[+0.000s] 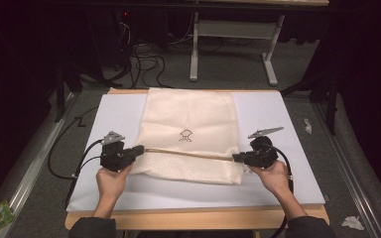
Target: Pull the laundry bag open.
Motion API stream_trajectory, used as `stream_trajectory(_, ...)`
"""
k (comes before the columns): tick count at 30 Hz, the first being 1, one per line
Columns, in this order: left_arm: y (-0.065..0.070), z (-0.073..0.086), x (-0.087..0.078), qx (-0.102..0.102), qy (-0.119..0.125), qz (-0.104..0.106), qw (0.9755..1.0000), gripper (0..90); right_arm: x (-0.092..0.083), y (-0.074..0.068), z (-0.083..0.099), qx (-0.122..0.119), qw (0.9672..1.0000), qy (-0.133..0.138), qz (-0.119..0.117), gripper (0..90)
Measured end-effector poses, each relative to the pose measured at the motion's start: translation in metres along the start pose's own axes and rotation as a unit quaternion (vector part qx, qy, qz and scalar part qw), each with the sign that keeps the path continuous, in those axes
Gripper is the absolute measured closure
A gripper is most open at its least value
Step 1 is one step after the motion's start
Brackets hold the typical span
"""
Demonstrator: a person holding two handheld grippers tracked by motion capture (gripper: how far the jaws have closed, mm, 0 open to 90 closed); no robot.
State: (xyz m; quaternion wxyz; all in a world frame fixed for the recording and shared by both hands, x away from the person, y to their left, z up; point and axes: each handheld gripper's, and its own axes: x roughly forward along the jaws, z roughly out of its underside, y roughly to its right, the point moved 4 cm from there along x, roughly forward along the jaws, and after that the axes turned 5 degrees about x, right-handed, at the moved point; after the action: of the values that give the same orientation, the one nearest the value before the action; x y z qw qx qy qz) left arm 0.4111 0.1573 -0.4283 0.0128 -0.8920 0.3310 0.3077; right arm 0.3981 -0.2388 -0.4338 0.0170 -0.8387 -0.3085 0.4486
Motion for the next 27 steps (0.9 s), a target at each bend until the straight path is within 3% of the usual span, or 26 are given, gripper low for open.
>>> stream_trajectory(7,-0.001,-0.001,-0.001,-0.001,0.002,-0.002,1.0000,87.4,0.000,-0.001,-0.001,0.001,1.0000,0.001,-0.002,85.7)
stream_trajectory(13,-0.011,0.001,-0.009,-0.007,0.005,-0.021,0.9997,87.4,-0.004,0.004,0.001,0.005,1.0000,0.002,0.004,85.7)
stream_trajectory(22,-0.013,0.001,-0.011,-0.004,0.007,-0.021,0.9997,87.4,-0.006,0.003,-0.001,0.003,1.0000,0.006,0.004,85.6)
stream_trajectory(23,-0.014,0.001,-0.012,-0.001,0.006,-0.029,0.9995,87.4,-0.006,0.003,-0.001,0.003,1.0000,0.006,0.004,85.7)
stream_trajectory(27,-0.017,0.001,-0.015,-0.008,0.010,-0.026,0.9996,87.4,-0.008,0.005,0.000,0.005,1.0000,0.008,0.004,85.7)
